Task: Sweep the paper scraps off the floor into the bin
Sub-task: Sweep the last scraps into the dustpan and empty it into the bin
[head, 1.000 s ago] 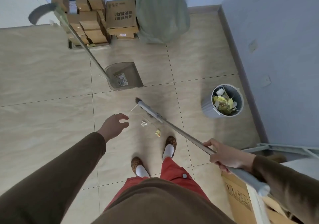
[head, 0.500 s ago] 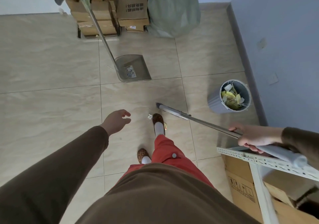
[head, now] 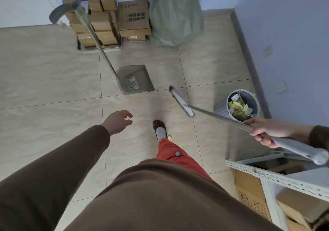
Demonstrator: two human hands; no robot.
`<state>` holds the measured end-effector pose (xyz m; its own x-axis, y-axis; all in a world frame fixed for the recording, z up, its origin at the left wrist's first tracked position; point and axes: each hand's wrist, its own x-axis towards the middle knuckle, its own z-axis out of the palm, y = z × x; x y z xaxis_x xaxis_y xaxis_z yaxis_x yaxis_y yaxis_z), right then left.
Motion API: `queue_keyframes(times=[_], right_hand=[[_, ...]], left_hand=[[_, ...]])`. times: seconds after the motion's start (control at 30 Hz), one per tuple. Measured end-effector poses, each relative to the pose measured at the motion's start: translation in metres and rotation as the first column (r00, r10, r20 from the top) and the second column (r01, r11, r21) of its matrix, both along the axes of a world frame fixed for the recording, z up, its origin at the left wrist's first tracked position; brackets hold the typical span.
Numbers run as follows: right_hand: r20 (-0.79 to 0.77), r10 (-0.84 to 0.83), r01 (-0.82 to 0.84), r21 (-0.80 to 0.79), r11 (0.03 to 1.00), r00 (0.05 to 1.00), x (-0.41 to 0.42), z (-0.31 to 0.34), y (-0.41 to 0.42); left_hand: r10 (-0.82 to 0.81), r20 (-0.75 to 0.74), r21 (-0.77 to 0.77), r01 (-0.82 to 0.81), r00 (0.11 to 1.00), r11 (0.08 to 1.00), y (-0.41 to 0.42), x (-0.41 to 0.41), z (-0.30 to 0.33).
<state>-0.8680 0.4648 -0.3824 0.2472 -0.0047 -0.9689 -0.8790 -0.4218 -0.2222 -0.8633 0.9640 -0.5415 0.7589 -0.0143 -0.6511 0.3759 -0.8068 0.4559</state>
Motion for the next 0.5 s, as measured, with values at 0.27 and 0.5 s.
queue_keyframes(times=[0.27,0.5], right_hand=[[0.055,-0.302,0.292,0.147,0.945,0.952,-0.028,0.001,0.014],[-0.206,-0.588,0.623,0.245,0.742,0.782,-0.124,0.034,0.032]], left_hand=[[-0.084,0.054,-0.024,0.086,0.995,0.996,-0.015,-0.004,0.012],[-0.189,0.050,-0.022,0.190,0.981,0.982,-0.037,-0.030,0.011]])
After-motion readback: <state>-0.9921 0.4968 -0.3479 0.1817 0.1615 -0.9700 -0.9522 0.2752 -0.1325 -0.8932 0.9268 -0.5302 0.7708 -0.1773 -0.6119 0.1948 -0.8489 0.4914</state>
